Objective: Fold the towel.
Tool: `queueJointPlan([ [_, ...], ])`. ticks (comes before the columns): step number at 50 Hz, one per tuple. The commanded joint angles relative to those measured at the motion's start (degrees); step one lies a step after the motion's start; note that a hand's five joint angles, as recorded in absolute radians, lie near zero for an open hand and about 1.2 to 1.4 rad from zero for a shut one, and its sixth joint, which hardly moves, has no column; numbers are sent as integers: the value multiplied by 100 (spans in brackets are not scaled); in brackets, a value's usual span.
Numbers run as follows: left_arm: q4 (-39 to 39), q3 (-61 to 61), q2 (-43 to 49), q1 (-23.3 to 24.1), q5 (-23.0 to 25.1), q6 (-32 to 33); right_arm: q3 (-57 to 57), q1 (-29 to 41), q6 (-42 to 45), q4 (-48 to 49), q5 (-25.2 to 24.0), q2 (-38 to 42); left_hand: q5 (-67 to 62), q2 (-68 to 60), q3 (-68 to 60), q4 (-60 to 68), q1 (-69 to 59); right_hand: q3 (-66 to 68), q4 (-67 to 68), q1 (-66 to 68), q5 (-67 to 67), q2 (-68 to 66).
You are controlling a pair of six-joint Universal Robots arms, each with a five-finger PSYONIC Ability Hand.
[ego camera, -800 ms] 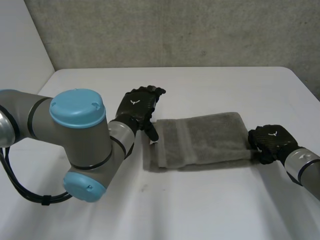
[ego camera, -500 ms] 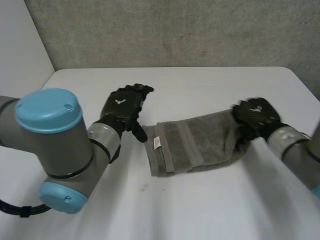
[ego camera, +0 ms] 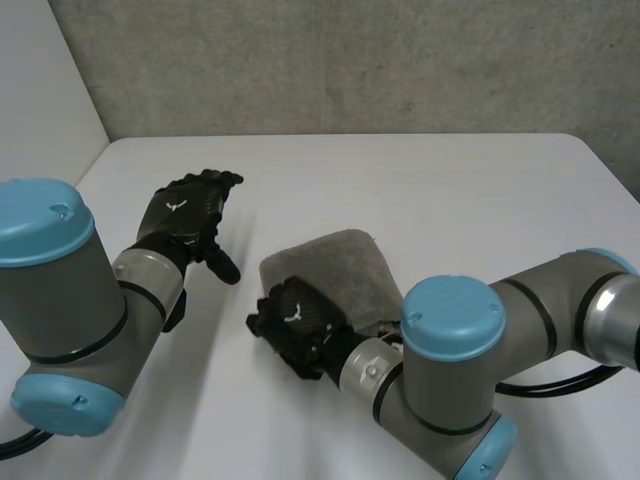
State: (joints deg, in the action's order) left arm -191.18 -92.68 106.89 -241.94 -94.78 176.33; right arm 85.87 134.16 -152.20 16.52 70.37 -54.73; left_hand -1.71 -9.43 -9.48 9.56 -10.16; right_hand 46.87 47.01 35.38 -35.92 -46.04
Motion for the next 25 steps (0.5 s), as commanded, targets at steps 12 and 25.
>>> queueJointPlan([
  [12,273,1462,965,683,-75,-291,212,-1101,-967,-464,1041,-1417,149,-78,-74,65,-6,-3275,-3289,-2126,3180,3192],
  [25,1679,2490,2133,1140,-963,-898,-1220,-1665,-1602,-2091,21,-198,171,-57,-52,44,16,-3687,-3701,-2538,3592,3604],
])
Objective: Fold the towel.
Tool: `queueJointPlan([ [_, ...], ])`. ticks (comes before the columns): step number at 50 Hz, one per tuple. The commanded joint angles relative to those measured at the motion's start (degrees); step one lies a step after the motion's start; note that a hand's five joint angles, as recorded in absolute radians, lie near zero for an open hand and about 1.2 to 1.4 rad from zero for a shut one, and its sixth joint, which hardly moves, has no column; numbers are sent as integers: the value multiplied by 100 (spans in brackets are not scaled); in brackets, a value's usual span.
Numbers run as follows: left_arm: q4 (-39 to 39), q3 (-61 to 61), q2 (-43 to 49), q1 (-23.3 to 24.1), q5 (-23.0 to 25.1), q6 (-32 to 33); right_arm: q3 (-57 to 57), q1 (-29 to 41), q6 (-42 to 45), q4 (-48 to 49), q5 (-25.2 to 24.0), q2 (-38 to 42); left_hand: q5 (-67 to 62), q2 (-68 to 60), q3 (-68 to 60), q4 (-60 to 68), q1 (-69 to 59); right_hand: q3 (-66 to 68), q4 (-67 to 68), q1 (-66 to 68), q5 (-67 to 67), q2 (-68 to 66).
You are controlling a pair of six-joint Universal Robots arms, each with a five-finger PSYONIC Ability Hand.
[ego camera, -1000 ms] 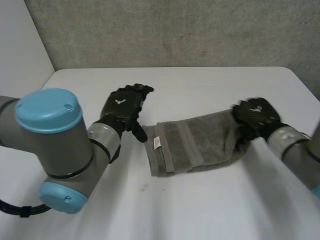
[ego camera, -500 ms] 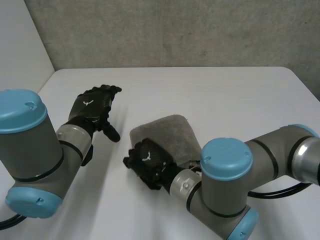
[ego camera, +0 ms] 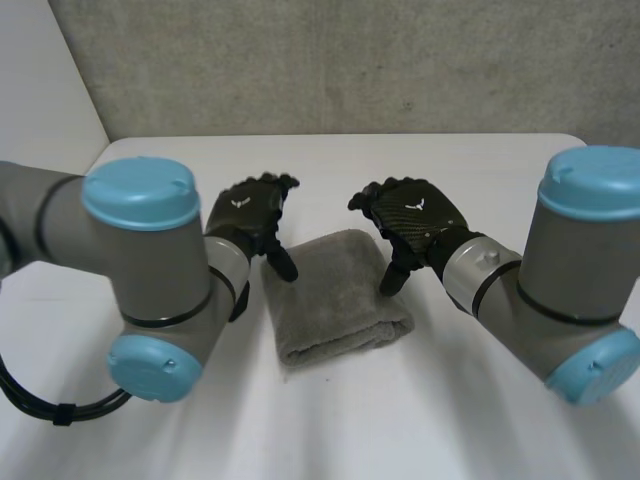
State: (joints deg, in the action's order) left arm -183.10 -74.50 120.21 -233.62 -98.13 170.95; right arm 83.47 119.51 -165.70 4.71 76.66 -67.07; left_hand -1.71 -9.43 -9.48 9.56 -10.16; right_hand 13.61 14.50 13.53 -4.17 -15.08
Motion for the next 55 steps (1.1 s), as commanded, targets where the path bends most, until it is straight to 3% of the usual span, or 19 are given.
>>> queueJointPlan([
  [1,873,673,802,308,-629,-361,-1156,-217,-261,-989,-617,1238,171,-57,-52,44,16,-361,-450,-353,417,508],
  [11,1049,911,1540,387,-637,-299,-1632,-384,-129,-1051,-582,1969,171,-57,-52,44,16,-361,-450,-353,417,508],
  [20,1013,1016,1681,396,-567,-211,-1632,-560,478,-1121,-546,2040,171,-57,-52,44,16,-361,-450,-353,417,508],
  [26,1075,1095,1532,361,-479,-211,-1694,-560,776,-1165,-230,1987,171,-57,-52,44,16,-361,-450,-353,417,508],
  [31,1172,1174,1119,299,-321,-220,-1694,-534,724,-1165,-89,1636,171,-57,-52,44,16,-361,-450,-353,417,508],
  [36,1435,1192,407,185,-277,-229,-1685,-604,-161,-1051,164,444,171,-57,-52,44,16,-361,-450,-353,417,508],
  [39,1655,1166,-252,62,-277,-229,-1685,-692,-401,-1033,297,142,171,-57,-52,44,16,-361,-450,-353,417,508],
  [41,1891,1157,-943,-226,-286,-229,-1650,-946,-734,-1024,472,-409,171,-57,-52,44,16,-361,-450,-353,417,508],
  [44,2006,1148,-1272,-439,-268,-220,-1632,-1035,-858,-1007,535,-649,171,-57,-52,44,16,-361,-450,-353,417,508],
  [46,2225,1139,-1841,-894,-251,-211,-1615,-1096,-902,-1024,692,-1069,171,-57,-52,44,16,-361,-450,-353,417,508],
  [50,2411,1166,-2203,-1257,-110,-202,-1553,-1105,-911,-1033,895,-1344,171,-57,-52,44,16,-361,-450,-353,417,508],
  [52,2551,1174,-2379,-1519,301,-124,-1431,-1097,-859,-1033,1079,-1466,171,-57,-52,44,16,-361,-450,-353,417,508],
  [55,2604,1148,-2406,-1678,549,-44,-1413,-1088,-806,-1077,1097,-1511,171,-57,-52,44,16,-361,-450,-353,417,508],
])
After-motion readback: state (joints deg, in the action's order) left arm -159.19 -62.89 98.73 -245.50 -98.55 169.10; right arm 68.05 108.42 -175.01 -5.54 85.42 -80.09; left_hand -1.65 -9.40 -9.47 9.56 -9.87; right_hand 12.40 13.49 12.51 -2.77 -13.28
